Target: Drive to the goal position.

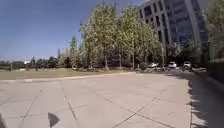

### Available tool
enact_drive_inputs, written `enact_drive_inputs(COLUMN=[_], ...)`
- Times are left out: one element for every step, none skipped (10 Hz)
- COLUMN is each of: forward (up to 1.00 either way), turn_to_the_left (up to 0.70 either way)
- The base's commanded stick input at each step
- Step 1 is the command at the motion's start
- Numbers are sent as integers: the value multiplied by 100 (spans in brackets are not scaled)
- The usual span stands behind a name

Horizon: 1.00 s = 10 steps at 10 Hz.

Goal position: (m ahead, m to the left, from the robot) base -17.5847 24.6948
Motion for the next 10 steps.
enact_drive_inputs(forward=[0, 0, 0, 0, 0, 0, 0, 0, 0, 0], turn_to_the_left=[45, 45, 45, 45, 45, 45, 45, 45, 45, 45])
